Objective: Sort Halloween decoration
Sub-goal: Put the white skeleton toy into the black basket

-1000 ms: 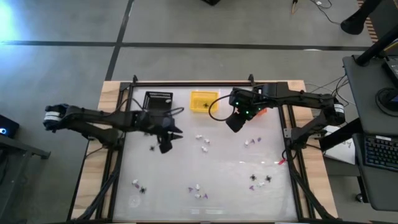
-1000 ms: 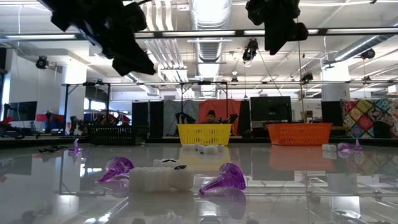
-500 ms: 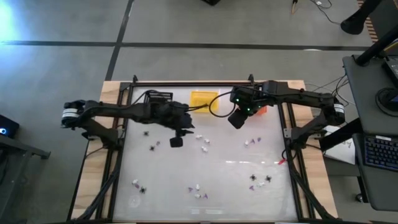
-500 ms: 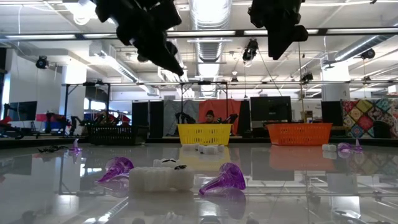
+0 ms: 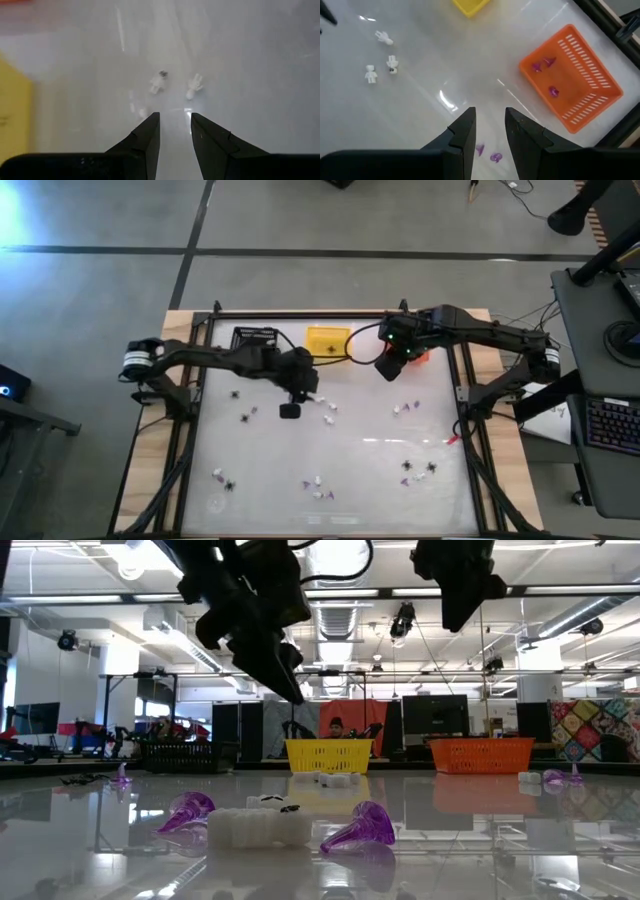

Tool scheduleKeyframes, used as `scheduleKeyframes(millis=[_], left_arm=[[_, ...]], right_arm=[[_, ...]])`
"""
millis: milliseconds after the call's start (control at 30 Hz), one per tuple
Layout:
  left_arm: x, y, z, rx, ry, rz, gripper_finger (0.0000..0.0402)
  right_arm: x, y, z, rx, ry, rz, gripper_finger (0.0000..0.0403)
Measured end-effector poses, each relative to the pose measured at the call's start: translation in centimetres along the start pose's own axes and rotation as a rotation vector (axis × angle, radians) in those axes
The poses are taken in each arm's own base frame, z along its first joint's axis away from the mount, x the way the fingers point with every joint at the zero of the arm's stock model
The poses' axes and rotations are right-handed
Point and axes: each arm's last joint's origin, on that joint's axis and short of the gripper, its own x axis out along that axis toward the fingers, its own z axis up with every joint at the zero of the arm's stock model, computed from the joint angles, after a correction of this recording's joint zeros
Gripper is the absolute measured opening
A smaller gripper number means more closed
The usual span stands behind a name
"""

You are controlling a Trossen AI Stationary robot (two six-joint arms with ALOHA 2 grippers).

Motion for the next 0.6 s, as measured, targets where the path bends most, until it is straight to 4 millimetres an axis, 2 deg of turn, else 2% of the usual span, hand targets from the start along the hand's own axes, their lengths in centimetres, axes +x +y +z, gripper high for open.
scheduleKeyframes(millis=[367, 600], left_arm=[[2.7, 0.5, 0.6, 0.04, 0.042, -0.052, 0.0094], [4.4, -0.4, 0.6, 0.066, 0.071, -0.084, 0.0094]], right_arm=[[0.0, -0.5, 0.3, 0.023, -0.002, -0.006, 0.01], [0.0, -0.5, 0.3, 0.024, -0.001, -0.006, 0.01]])
